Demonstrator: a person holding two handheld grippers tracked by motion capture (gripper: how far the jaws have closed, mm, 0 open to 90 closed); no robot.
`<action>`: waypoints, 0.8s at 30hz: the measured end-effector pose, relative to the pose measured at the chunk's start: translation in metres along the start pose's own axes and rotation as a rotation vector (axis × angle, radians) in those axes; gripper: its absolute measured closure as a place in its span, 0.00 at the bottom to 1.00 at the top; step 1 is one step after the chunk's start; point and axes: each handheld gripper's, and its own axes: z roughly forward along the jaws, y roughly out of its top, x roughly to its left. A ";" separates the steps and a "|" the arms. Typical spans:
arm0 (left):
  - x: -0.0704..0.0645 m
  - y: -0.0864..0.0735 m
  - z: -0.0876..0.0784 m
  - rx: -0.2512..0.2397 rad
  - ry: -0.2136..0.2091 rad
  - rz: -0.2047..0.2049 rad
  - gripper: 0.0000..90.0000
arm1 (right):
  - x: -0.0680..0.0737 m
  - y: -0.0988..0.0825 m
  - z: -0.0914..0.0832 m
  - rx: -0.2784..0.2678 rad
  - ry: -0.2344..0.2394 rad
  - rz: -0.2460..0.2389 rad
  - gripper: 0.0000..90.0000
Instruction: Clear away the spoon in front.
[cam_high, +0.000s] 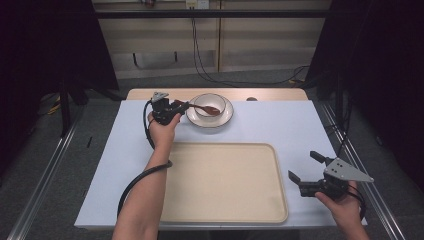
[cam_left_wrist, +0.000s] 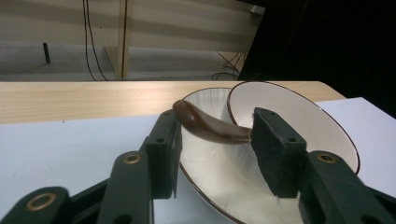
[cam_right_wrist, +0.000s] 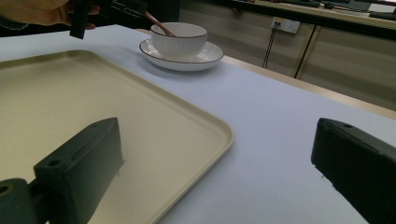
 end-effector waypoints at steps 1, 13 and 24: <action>-0.001 0.000 0.001 -0.008 -0.007 -0.012 0.62 | 0.000 0.000 0.000 0.000 -0.001 -0.001 0.02; -0.001 -0.005 0.005 -0.028 -0.023 -0.077 0.77 | -0.001 0.000 0.000 -0.001 0.007 0.001 0.02; 0.001 0.001 0.002 -0.069 -0.042 -0.088 0.83 | -0.001 -0.001 0.002 0.005 0.001 0.000 0.02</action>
